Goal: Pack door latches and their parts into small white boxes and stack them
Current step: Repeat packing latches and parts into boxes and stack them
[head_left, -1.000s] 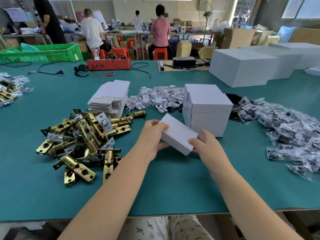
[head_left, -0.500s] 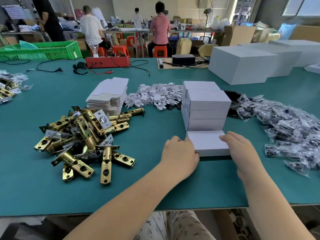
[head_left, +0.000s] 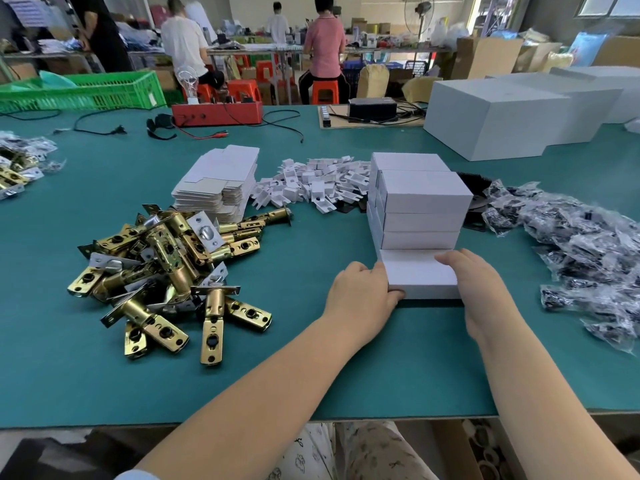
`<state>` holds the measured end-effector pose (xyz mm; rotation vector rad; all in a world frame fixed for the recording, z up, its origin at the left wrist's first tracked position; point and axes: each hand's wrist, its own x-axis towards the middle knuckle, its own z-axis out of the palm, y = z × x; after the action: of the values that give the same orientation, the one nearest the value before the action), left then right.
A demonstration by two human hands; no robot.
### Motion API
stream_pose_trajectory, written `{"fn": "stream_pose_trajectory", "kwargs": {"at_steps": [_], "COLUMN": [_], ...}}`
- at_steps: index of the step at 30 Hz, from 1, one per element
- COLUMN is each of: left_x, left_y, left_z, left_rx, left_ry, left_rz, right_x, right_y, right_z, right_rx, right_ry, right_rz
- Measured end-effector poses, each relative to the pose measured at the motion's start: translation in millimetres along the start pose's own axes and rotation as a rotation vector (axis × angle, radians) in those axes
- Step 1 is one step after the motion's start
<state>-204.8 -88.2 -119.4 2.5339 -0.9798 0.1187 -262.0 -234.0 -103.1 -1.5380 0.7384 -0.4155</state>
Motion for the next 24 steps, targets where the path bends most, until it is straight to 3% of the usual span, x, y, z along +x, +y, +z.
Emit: {"fn": "stream_pose_trajectory", "kwargs": {"at_steps": [10, 18, 24], "left_x": [10.1, 5.3, 4.1], "left_y": [-2.0, -9.0, -12.6], "left_z": [5.2, 1.4, 5.4], "left_rx": [0.039, -0.119, -0.152], "left_ry": [0.004, 0.017, -0.034], "left_rz": [-0.019, -0.052, -0.032], "right_x": [17.5, 12.7, 19.9], "right_y": [-11.7, 1.6, 5.1], "right_z": [9.9, 13.5, 10.8], "right_rx": [0.058, -0.066, -0.023], "right_ry": [0.033, 0.104, 0.171], "right_rz": [0.098, -0.094, -0.115]}}
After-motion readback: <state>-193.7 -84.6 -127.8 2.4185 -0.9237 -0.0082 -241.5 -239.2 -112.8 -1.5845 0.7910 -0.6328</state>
